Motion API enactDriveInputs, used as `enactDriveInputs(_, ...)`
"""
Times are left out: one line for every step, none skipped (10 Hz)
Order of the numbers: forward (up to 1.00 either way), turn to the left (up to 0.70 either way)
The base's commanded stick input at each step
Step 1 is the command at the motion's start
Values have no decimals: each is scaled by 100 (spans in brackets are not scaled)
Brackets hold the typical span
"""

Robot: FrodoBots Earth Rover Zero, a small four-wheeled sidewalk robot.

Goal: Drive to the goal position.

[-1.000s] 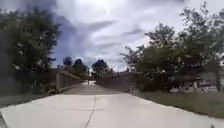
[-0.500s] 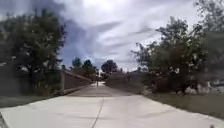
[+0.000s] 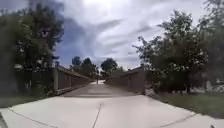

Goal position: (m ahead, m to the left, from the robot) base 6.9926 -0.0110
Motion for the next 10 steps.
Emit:
enactDriveInputs(85, 0)
enactDriveInputs(85, 0)
enactDriveInputs(85, 0)
enactDriveInputs(85, 0)
enactDriveInputs(85, 0)
enactDriveInputs(85, 0)
enactDriveInputs(85, 0)
enactDriveInputs(85, 0)
enactDriveInputs(85, 0)
enactDriveInputs(85, 0)
